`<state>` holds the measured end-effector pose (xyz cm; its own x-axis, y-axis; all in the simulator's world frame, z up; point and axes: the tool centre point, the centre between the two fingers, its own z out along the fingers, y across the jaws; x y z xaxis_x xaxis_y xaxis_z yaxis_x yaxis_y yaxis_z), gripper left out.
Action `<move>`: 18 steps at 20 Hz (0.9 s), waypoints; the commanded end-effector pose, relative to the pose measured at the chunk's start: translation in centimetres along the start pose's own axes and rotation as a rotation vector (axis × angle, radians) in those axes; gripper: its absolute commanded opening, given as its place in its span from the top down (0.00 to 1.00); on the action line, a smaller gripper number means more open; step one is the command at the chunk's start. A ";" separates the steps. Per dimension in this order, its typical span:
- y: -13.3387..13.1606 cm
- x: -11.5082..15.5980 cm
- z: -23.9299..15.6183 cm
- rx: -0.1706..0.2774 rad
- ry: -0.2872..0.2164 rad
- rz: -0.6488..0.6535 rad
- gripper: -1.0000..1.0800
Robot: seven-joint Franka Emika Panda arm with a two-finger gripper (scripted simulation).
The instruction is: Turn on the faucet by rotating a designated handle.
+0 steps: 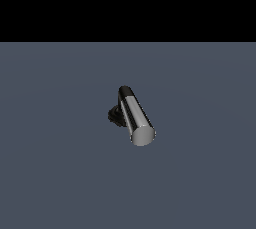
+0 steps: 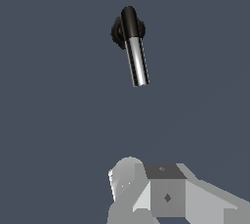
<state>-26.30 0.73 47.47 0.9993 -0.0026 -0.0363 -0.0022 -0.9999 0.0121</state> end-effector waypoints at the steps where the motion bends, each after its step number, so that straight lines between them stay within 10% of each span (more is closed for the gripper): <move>1: 0.0 0.0 0.0 0.000 0.000 0.000 1.00; 18: -0.1 1.4 6.6 0.001 0.007 -0.052 1.00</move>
<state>-25.34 0.72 41.84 0.9987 0.0409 -0.0309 0.0412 -0.9991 0.0097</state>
